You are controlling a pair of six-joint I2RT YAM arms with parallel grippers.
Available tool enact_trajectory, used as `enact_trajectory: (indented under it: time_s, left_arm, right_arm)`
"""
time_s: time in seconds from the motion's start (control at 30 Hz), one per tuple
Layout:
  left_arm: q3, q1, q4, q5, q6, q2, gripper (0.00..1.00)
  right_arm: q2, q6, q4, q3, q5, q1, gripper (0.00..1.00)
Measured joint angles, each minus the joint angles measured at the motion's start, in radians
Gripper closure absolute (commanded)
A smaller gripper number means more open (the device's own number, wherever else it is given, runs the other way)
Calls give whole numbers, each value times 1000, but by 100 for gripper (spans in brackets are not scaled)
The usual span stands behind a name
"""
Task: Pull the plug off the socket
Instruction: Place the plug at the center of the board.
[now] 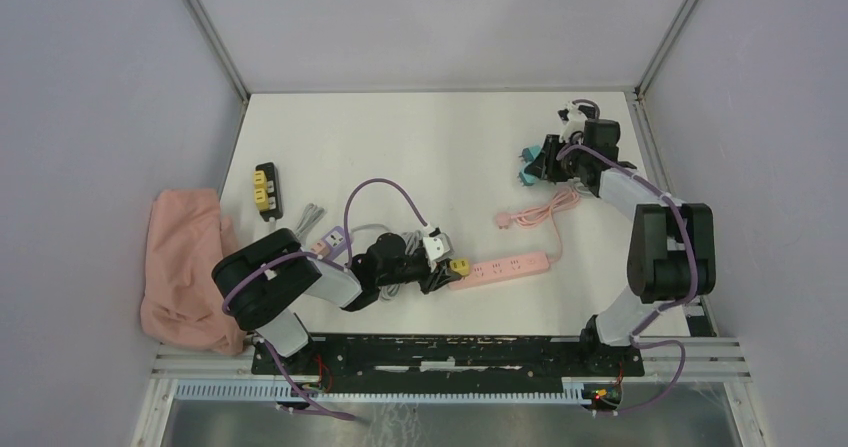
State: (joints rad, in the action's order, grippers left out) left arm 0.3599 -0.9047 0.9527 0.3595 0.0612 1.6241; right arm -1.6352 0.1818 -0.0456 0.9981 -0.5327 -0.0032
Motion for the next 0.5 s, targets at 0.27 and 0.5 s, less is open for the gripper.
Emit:
enact_trajectory:
  time_s: [0.27,0.5]
  left_arm:
    - [0,0,0,0,0,0,97]
    - [0,0,0,-1,0,0,97]
  right_arm:
    - [-178,68,-23,137,28,0,56]
    - [-223,67,-66,190,10,0,36]
